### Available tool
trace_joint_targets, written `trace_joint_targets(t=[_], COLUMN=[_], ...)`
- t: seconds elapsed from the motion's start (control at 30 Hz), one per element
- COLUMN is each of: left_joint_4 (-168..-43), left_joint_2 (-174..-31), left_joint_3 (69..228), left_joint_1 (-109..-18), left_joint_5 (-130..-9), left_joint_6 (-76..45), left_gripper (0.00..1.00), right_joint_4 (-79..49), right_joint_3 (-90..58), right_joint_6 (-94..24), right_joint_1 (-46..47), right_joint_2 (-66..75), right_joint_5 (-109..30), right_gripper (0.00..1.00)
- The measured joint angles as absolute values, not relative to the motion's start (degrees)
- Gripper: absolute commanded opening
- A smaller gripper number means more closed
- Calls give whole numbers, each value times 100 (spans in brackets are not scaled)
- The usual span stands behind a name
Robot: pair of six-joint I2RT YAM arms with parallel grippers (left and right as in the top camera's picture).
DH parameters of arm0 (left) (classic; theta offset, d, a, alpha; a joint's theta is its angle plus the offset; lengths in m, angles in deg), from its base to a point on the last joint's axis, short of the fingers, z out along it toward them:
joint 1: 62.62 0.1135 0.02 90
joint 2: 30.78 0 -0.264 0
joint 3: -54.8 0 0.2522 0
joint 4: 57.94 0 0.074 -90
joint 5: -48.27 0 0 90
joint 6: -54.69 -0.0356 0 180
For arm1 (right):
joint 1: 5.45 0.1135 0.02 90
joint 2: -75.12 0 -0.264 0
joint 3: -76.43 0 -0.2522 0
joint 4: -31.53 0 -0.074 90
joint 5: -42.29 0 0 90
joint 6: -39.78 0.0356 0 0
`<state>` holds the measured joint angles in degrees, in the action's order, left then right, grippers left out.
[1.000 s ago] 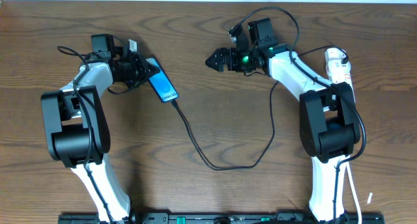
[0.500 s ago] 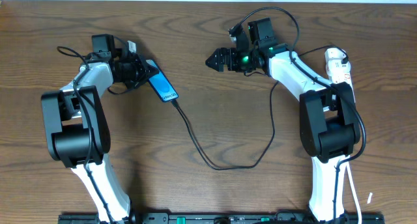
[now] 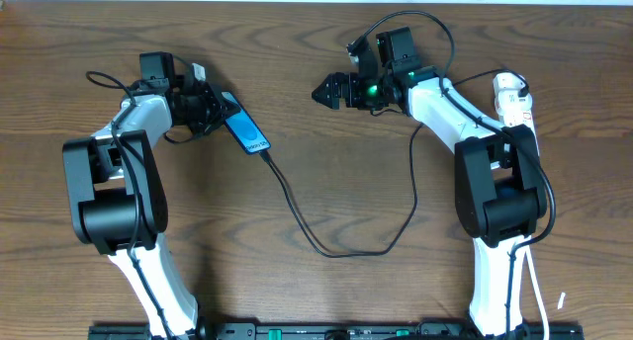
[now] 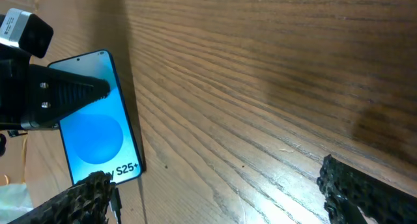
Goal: Plug charger to phone and switch on socket
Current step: 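Lower the cabled phone toward the table with the left gripper, then lay the phone flat on the table with the left gripper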
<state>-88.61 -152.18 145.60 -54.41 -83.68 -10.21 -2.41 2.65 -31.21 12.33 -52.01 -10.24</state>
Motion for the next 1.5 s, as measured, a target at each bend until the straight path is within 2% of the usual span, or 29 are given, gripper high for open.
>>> trace_joint_targets(t=[1.1,1.17,1.23,1.5], left_joint_4=[-8863,-8863,-8863,-8859], left_joint_2=[-15218,-15218,-15218,-15240], left_joint_3=[14560,14560,14560,14560], left_joint_1=[-5443,-5443,-5443,-5443], left_joint_5=[-8167,-8141,-8062,-7641], left_joint_6=[-962,-960,-960,-1076], left_gripper=[8,9,16,17], right_joint_4=[-366,-366,-366,-368], right_joint_3=[265,265,265,265], right_joint_6=[-3121,-3121,-3121,-3121], right_joint_1=[1233,1233,1233,1233], right_joint_2=[-5201,-5201,-5201,-5201], right_joint_5=[-1024,-1024,-1024,-1024], right_gripper=[99,99,99,99])
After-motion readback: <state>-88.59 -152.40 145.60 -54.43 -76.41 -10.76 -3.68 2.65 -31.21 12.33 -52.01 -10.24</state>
